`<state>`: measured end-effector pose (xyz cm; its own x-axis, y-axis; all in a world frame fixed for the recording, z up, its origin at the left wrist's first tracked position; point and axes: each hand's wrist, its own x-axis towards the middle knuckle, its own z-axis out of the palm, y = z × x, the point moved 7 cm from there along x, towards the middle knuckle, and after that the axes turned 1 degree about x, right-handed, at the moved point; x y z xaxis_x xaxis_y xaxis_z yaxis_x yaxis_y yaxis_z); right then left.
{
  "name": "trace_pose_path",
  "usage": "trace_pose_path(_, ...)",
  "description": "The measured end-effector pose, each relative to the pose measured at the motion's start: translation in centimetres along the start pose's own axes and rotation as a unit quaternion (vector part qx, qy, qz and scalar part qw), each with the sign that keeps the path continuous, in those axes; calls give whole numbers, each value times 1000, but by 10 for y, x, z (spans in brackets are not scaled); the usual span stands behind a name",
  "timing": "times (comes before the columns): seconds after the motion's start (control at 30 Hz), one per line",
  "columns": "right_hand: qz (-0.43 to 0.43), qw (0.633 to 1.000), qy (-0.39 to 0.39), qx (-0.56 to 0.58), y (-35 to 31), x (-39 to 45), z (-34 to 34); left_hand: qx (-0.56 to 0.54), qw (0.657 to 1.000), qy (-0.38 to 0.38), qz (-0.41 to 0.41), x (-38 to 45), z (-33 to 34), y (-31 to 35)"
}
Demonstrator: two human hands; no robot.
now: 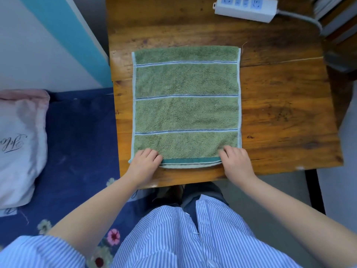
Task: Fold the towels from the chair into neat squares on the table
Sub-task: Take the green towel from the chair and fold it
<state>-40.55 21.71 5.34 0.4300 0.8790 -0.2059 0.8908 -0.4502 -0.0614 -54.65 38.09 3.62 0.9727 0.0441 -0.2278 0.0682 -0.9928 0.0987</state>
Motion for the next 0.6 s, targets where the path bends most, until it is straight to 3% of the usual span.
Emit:
trace_pose_path(0.27,8,997,72,-18,12,-4,-18,27,999,-3,-47,-21,1,-4)
trace_pose_path(0.4,49,997,57,8,15,-7,-29,61,996,14,-59,-17,-6,-4)
trace_pose_path(0.5,28,999,34,4,16,-6,-33,24,998,23,-58,-11,-15,-11)
trace_pose_path(0.57,20,1000,19,0,16,-7,-39,-32,997,-20,-71,-8,-22,-14)
trace_pose_path(0.6,24,1000,-12,3,16,-7,-42,-49,992,-81,-88,-8,-23,-17)
